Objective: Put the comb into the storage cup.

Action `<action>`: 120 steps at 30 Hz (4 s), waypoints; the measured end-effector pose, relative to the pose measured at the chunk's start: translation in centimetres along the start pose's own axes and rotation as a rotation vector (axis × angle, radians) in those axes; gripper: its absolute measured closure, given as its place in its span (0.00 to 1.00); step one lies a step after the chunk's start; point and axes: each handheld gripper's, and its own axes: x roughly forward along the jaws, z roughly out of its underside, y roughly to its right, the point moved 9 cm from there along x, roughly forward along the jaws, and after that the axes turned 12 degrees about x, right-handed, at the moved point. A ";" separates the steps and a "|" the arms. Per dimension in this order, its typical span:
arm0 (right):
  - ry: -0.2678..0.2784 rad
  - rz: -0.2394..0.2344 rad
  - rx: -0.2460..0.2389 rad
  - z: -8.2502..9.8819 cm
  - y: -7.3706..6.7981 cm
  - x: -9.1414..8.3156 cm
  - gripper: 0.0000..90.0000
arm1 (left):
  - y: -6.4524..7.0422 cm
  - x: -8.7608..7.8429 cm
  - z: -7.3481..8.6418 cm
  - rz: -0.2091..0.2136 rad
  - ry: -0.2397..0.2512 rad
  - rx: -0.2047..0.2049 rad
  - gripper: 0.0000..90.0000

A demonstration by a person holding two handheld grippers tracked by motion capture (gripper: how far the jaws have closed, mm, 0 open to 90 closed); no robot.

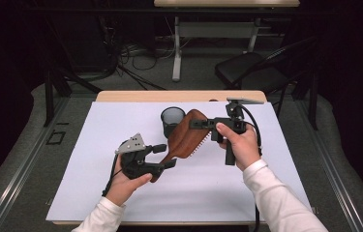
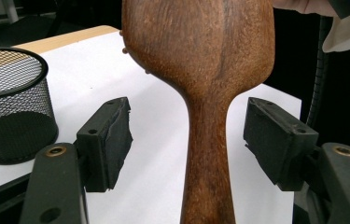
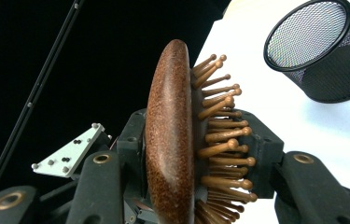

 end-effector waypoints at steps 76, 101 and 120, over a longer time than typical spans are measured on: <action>0.039 -0.005 -0.004 -1.0 0.6 -0.4 0.57 | -9.9 -7.0 3.2 -0.369 -0.037 -0.129 0.18; 0.055 0.017 -0.005 -1.3 0.8 -0.6 0.57 | -11.0 -8.5 3.8 -0.491 -0.060 -0.100 0.18; 0.090 0.021 -0.005 -1.8 0.8 -0.9 0.57 | -11.4 -8.7 4.6 -0.516 -0.093 -0.126 0.18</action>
